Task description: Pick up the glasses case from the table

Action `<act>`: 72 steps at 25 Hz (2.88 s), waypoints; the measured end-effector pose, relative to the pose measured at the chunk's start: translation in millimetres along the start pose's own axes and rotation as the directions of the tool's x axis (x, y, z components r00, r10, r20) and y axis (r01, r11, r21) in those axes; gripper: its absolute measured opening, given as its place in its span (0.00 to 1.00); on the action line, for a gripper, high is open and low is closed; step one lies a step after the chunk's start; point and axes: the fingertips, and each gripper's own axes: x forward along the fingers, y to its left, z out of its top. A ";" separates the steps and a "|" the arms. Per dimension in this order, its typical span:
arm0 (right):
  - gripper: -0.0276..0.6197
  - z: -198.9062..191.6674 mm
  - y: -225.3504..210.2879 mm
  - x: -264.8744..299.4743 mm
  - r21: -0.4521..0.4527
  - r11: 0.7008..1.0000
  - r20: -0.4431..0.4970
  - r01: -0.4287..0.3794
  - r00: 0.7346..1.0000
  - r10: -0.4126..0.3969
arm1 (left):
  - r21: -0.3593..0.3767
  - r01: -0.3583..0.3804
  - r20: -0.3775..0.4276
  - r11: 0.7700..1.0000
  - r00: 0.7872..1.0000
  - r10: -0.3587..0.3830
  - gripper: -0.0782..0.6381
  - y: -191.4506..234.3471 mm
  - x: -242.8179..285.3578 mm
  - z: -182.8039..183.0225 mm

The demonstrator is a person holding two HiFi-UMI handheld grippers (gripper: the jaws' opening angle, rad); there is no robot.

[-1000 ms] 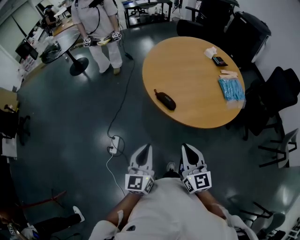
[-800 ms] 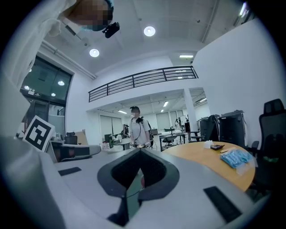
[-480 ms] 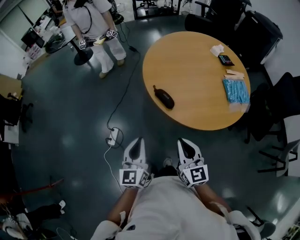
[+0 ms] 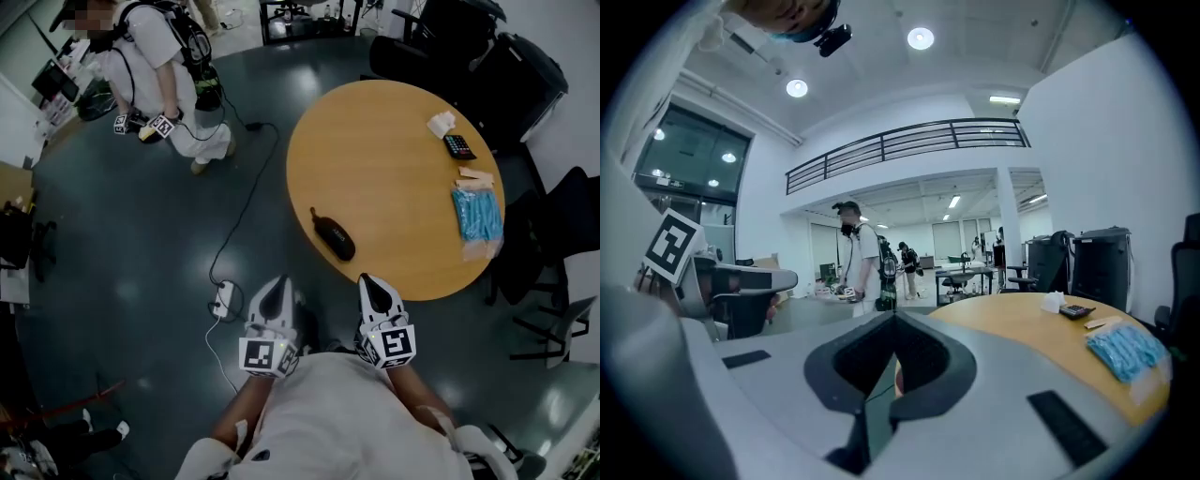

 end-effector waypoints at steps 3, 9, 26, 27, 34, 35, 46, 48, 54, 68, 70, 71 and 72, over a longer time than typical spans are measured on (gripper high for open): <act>0.07 10.6 -7.9 43.3 -0.005 1.000 -0.008 0.029 1.000 -0.029 | -0.003 0.052 0.006 0.999 0.999 -0.052 0.12 21.0 39.2 13.4; 0.06 2.1 -23.9 104.0 -0.050 0.998 -0.110 0.036 0.993 -0.042 | -0.006 0.099 -0.016 0.995 0.995 -0.099 0.12 48.7 85.0 31.7; 0.52 -201.2 -59.5 211.5 -0.013 0.956 -0.762 -0.292 0.623 0.180 | -0.053 -0.039 -0.091 0.998 0.995 0.034 0.12 92.4 134.6 13.8; 0.52 -211.1 -59.2 214.5 -0.010 0.951 -0.782 -0.308 0.596 0.185 | -0.056 -0.044 -0.094 0.997 0.995 0.039 0.12 93.7 135.9 12.6; 0.54 -249.2 -49.4 221.2 -0.005 0.917 -0.872 -0.399 0.450 0.191 | -0.080 -0.088 -0.122 0.993 0.990 0.078 0.12 99.1 135.4 3.0; 0.54 -252.2 -47.6 221.2 0.001 0.916 -0.879 -0.402 0.436 0.192 | -0.077 -0.089 -0.124 0.993 0.989 0.079 0.12 99.5 135.1 2.0; 0.54 -197.1 -57.6 225.8 -0.051 0.942 -0.793 -0.333 0.586 0.164 | -0.079 -0.090 -0.113 0.993 0.990 0.081 0.12 96.5 134.8 8.0; 0.54 -154.9 -62.5 225.0 -0.058 0.957 -0.712 -0.284 0.683 0.160 | -0.078 -0.080 -0.101 0.994 0.992 0.071 0.12 93.1 136.6 13.3; 0.54 -12.7 -59.1 191.0 -0.099 0.981 -0.429 -0.165 0.897 0.107 | -0.059 -0.010 -0.046 0.998 0.999 0.007 0.12 80.9 149.3 34.3; 0.54 63.7 -52.2 155.0 -0.153 0.988 -0.057 0.012 0.998 -0.021 | -0.032 0.081 -0.009 0.996 0.997 -0.081 0.12 56.3 161.7 45.0; 0.54 65.0 -53.0 154.4 -0.154 0.988 -0.051 0.017 0.998 -0.026 | -0.034 0.083 -0.012 0.996 0.996 -0.084 0.12 56.6 161.9 44.5; 0.54 65.7 -53.1 153.9 -0.153 0.988 -0.048 0.019 0.998 -0.027 | -0.035 0.083 -0.011 0.996 0.996 -0.083 0.12 56.6 161.7 44.6; 0.54 66.3 -52.9 153.5 -0.154 0.988 -0.045 0.021 0.999 -0.028 | -0.036 0.082 -0.010 0.996 0.997 -0.082 0.12 56.6 161.4 45.0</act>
